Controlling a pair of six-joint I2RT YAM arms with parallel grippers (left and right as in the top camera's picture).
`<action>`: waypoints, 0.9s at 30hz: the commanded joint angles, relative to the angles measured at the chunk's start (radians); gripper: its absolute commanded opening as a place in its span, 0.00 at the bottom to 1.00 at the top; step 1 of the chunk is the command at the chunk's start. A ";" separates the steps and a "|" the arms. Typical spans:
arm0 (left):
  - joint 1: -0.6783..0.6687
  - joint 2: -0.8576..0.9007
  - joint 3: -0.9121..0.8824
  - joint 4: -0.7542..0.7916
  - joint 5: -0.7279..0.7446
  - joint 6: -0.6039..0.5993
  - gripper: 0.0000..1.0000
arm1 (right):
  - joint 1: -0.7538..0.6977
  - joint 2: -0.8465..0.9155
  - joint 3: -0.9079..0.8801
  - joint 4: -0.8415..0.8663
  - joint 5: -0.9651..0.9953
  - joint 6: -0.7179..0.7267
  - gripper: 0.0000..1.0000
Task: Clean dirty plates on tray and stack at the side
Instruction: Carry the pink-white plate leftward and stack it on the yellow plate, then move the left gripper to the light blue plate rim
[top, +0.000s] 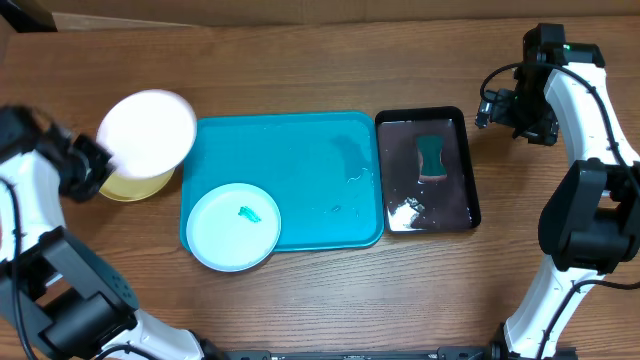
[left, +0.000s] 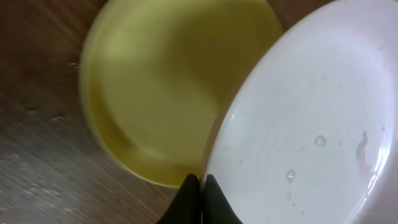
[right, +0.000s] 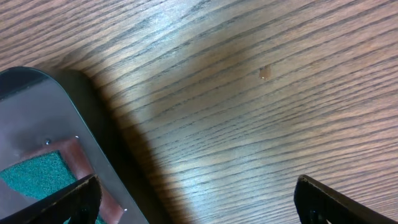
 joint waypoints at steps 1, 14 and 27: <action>0.043 -0.030 -0.068 0.058 -0.053 -0.051 0.04 | 0.003 -0.024 0.018 0.003 0.002 0.003 1.00; 0.050 -0.030 -0.101 0.150 -0.088 -0.051 0.70 | 0.003 -0.024 0.018 0.003 0.002 0.003 1.00; -0.046 -0.310 -0.090 -0.235 0.055 -0.001 0.75 | 0.003 -0.024 0.018 0.003 0.002 0.003 1.00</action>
